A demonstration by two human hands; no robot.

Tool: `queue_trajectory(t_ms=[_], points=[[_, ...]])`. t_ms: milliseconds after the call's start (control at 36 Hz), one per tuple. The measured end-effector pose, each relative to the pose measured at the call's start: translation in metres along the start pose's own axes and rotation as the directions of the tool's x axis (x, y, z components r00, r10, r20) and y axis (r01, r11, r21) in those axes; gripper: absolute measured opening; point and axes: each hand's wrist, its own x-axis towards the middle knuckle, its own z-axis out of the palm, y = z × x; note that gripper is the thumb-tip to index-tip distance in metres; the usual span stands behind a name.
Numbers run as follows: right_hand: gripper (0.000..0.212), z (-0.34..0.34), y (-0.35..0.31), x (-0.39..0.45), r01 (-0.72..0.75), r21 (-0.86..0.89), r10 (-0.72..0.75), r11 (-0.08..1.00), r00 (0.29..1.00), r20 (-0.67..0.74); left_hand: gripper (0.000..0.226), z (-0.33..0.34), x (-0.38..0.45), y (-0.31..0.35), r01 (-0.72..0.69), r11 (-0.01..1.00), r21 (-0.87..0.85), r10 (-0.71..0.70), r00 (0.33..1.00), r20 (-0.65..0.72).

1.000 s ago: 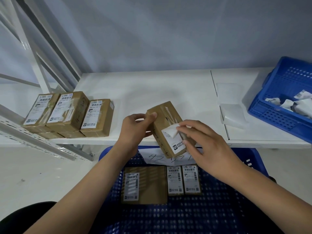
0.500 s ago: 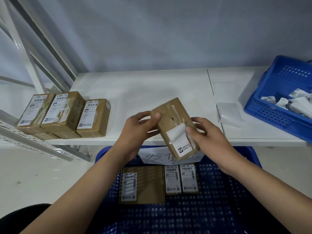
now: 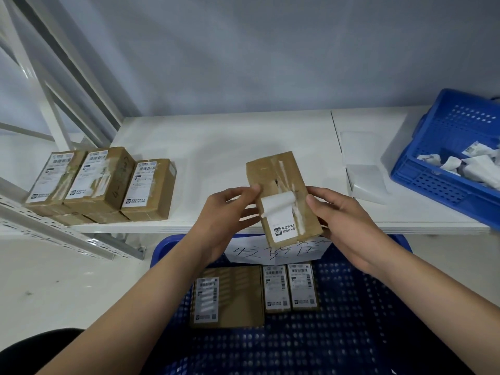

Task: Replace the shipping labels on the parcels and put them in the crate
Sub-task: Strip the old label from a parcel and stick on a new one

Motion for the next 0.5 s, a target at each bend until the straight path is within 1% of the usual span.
queue_trajectory(t_ms=[111, 194, 250, 306, 361, 417, 472, 500], points=[[0.026, 0.0015, -0.0013, -0.0014, -0.005, 0.01, 0.005, 1.0, 1.0, 0.03, 0.034, -0.005, 0.0004, 0.0054, 0.007, 1.0, -0.009, -0.007, 1.0, 0.001], [0.025, 0.0024, -0.001, -0.0017, 0.009, -0.007, -0.009, 1.0, 1.0, 0.025, 0.031, -0.0063, 0.0002, 0.0068, 0.022, 1.0, -0.001, -0.022, 1.0, 0.004], [0.024, 0.0038, -0.0009, -0.002, 0.058, -0.069, -0.059, 0.996, 0.998, -0.002, 0.032, -0.006, 0.0008, 0.0061, 0.022, 1.0, -0.002, -0.022, 1.0, -0.011], [0.024, 0.0041, 0.0005, -0.0019, 0.176, -0.208, -0.191, 0.962, 0.98, -0.054, 0.035, -0.0051, 0.0013, 0.0046, 0.008, 1.0, 0.025, -0.007, 0.999, -0.045], [0.025, 0.0026, 0.0019, -0.0028, 0.333, -0.355, -0.373, 0.874, 0.927, -0.048, 0.037, -0.0046, 0.002, 0.0022, -0.011, 0.996, 0.091, 0.018, 0.997, -0.076], [0.024, 0.0005, 0.0016, -0.0053, 0.472, -0.489, -0.514, 0.734, 0.856, 0.055, 0.037, -0.0038, 0.0023, 0.0001, -0.026, 0.986, 0.166, 0.041, 0.995, -0.091], [0.024, -0.0013, 0.0037, -0.0069, 0.573, -0.602, -0.59, 0.555, 0.782, 0.2, 0.039, -0.0029, 0.0027, -0.0019, -0.034, 0.979, 0.203, 0.054, 0.994, -0.091], [0.027, -0.0012, 0.0056, -0.0072, 0.597, -0.631, -0.595, 0.495, 0.762, 0.255, 0.039, -0.0022, 0.0028, -0.0025, -0.038, 0.977, 0.212, 0.058, 0.994, -0.089]])
